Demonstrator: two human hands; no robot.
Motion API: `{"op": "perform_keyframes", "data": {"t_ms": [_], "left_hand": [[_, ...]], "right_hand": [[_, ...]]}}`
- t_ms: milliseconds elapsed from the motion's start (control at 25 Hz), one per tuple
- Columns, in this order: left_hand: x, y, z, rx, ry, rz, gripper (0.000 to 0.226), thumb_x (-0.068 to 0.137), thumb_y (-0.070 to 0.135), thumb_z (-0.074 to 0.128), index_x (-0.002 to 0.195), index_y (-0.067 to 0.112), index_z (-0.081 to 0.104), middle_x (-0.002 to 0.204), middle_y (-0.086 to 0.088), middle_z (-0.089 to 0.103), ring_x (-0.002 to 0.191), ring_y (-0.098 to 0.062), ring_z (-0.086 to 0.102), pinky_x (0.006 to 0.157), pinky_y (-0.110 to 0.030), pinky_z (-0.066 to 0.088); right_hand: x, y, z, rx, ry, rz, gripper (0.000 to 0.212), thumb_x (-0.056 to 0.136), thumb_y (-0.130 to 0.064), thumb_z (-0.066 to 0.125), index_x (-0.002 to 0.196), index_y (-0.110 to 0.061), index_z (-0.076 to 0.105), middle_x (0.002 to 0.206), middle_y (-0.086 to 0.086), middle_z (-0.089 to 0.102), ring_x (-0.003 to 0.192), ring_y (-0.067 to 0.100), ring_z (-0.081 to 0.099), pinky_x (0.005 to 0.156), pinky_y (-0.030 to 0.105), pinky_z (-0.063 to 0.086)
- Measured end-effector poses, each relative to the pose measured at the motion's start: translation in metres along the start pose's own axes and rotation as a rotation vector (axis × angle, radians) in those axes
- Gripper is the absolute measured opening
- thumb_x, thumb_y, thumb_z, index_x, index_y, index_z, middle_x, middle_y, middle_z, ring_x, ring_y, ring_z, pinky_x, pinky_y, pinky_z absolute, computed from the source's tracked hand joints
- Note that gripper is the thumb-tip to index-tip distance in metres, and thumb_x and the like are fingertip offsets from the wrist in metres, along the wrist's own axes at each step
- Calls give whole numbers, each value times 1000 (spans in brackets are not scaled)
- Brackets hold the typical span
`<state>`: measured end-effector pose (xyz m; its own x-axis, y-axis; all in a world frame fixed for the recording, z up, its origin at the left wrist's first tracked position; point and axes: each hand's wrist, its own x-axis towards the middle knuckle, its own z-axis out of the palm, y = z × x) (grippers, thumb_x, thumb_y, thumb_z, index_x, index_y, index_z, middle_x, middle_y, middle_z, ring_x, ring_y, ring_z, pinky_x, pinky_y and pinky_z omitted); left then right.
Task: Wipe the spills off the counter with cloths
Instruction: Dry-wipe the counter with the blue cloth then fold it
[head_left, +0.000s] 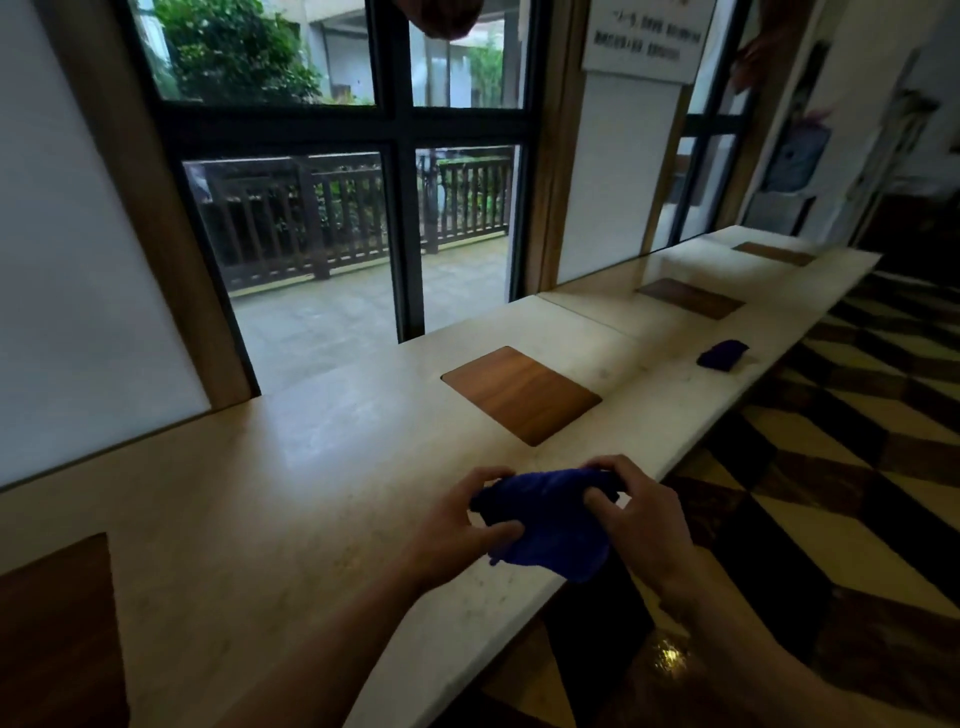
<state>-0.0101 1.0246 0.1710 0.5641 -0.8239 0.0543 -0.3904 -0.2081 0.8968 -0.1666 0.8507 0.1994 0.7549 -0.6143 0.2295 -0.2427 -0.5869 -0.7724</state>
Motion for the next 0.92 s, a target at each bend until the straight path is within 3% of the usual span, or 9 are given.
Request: {"op": "perform_keyframes", "data": {"t_ms": [120,240,320,440,520,600,680,760,920], "left_hand": [[30,12,30,2,-47,42,59,77,31,79,123,49,47,118,14,59,109,-8,59,87,-30,57],[67,45,76,28,-125,138,65,75,24,82,124,44,45,117,18,57,107,7,54,88,-26,55],[96,69,114,148,-76,218,58,78,27,78,121,46,46,115,24,55,103,9,53,89,-24,53],[145,103,173,207,10,304,36,83,21,68,115,31,58,109,12,61,96,-4,57,84,-31,52],[174,126,206,205,31,313,28,84,17,65,111,27,62,106,7,58,92,-3,54,81,-21,47],[203,144,238,196,23,317,22,86,15,65,108,20,65,105,4,54,91,3,49,78,-10,40],[230,156,265,168,-9,318,21,87,22,63,107,18,66,105,3,58,91,6,51,81,-16,45],[253,166,291,129,-57,306,22,85,30,60,106,26,64,103,7,64,91,4,56,80,-26,50],[300,185,332,110,-109,312,15,87,28,58,102,32,61,99,7,66,90,-1,60,76,-22,48]], "right_hand": [[8,17,-32,10,60,36,26,90,-24,63,115,-31,58,105,-13,64,98,9,62,85,39,57],[17,46,-79,14,174,69,22,91,-25,62,110,-35,58,99,-14,65,94,9,62,81,37,57],[25,70,-118,21,207,106,21,92,-25,62,106,-38,55,97,-16,63,93,10,62,80,38,56],[35,111,-180,18,246,141,19,92,-27,61,106,-39,56,97,-13,64,90,12,63,75,40,57],[40,134,-216,16,268,143,19,92,-27,62,107,-38,57,97,-12,66,87,11,63,72,40,57],[47,160,-253,-3,290,159,19,92,-27,62,106,-39,58,95,-12,67,83,9,63,67,34,56],[56,179,-282,-30,305,187,18,93,-27,61,105,-40,57,93,-16,65,82,5,62,63,23,50],[63,199,-305,-55,318,209,18,94,-28,60,104,-42,55,90,-22,61,80,1,59,60,15,43],[85,234,-334,-15,368,249,20,95,-21,60,100,-39,53,85,-24,57,71,-3,57,58,6,42]]}}
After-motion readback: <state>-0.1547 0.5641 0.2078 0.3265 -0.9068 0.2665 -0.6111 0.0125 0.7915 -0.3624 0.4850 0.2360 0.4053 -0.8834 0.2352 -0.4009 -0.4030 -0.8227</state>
